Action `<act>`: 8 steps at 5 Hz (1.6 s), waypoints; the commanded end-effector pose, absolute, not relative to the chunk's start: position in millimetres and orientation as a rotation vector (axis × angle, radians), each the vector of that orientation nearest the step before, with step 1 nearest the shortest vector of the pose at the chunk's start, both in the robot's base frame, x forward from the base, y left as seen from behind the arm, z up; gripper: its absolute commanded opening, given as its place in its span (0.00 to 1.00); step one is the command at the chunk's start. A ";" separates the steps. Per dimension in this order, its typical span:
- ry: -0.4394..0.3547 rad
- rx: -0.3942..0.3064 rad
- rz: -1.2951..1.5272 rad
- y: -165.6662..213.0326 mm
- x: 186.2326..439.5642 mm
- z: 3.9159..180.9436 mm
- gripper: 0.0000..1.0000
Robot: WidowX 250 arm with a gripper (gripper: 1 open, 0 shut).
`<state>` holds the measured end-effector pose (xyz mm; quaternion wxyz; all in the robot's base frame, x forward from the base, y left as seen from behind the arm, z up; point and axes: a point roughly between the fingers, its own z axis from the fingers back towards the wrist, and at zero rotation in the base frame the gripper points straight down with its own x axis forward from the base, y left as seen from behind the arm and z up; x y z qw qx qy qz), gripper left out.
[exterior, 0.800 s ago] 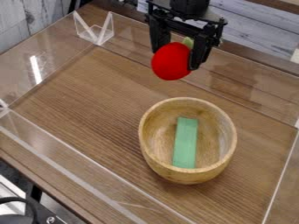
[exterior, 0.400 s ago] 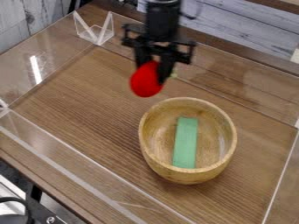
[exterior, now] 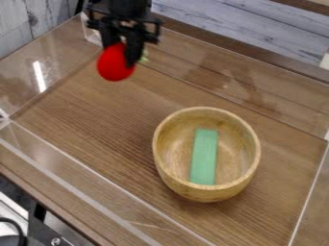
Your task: Move the red object to the left side of the table
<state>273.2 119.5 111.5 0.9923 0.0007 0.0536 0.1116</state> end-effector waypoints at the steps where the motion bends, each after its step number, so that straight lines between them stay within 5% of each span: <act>1: 0.062 0.040 0.217 146.5 289.2 121.2 0.00; 4: 0.067 0.060 0.213 192.8 325.8 70.8 0.00; 5: 0.063 0.061 0.124 203.5 337.2 69.1 0.00; 6: 0.064 0.056 0.034 208.4 345.9 67.9 1.00; 8: 0.070 0.036 0.216 213.3 345.9 62.8 1.00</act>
